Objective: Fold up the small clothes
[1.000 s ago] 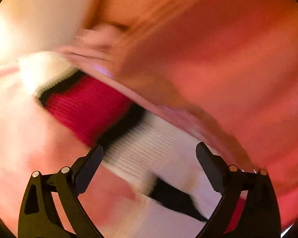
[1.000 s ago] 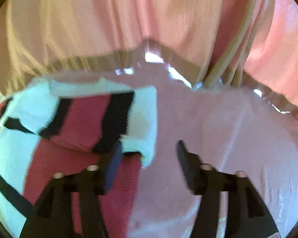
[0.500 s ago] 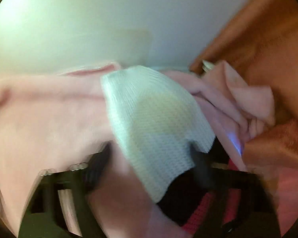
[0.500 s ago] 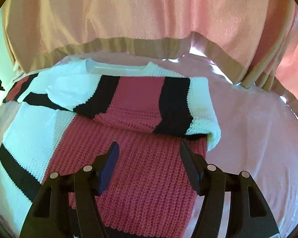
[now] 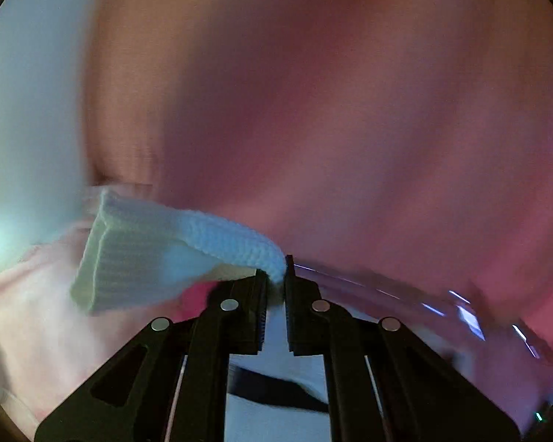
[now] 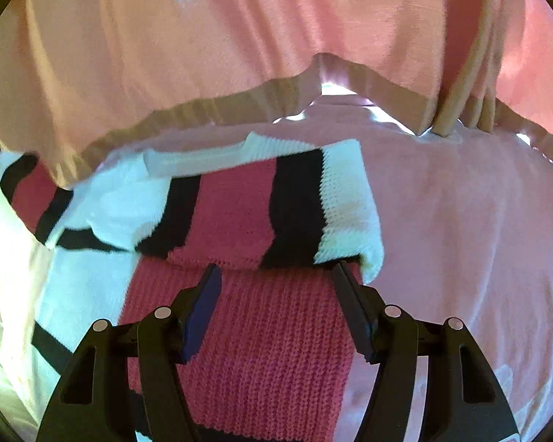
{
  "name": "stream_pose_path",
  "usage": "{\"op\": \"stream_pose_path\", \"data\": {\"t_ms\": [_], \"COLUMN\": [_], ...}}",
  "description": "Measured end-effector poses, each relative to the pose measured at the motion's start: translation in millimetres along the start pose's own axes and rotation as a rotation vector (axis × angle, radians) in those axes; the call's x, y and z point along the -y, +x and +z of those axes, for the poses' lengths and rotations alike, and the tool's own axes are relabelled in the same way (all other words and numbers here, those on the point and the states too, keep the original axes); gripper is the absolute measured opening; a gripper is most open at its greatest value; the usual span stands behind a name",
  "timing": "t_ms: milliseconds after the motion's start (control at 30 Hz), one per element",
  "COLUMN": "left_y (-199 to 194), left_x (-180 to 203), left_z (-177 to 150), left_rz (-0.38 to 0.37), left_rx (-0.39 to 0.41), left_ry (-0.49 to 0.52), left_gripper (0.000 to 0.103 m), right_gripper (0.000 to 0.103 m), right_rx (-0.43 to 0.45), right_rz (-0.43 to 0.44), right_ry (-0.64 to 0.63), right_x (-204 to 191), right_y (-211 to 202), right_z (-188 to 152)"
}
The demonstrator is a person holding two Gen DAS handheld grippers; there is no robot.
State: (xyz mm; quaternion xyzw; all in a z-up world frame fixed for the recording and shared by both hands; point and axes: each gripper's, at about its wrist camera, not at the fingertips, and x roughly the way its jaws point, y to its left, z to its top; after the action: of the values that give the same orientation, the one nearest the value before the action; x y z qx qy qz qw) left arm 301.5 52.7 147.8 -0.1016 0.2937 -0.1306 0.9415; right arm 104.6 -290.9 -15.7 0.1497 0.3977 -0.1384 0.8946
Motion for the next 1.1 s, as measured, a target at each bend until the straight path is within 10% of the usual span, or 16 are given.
{"op": "stream_pose_path", "data": {"t_ms": [133, 233, 300, 767, 967, 1100], "left_y": [28, 76, 84, 69, 88, 96], "left_x": [117, 157, 159, -19, -49, -77], "left_z": [-59, -123, -158, -130, -132, -135], "left_rz": [-0.164, -0.148, -0.093, 0.063, 0.073, 0.055], "left_rx": [-0.151, -0.296, -0.317, -0.335, -0.386, -0.415], "left_ry": [0.104, 0.13, 0.151, -0.21, -0.298, -0.436], "left_gripper": [0.013, 0.07, 0.071, 0.082, 0.08, 0.08], "right_gripper": [0.066, 0.067, 0.067, 0.071, 0.072, 0.067], "right_rx": [0.005, -0.024, -0.034, -0.152, -0.181, -0.281], "right_rz": [-0.03, -0.041, -0.033, 0.222, 0.038, 0.078], "right_ry": [0.013, 0.029, 0.047, 0.081, 0.153, 0.245], "right_x": [11, 20, 24, -19, -21, -12], "right_y": [-2, 4, 5, 34, 71, 107], "right_z": [7, 12, 14, 42, 66, 54]}}
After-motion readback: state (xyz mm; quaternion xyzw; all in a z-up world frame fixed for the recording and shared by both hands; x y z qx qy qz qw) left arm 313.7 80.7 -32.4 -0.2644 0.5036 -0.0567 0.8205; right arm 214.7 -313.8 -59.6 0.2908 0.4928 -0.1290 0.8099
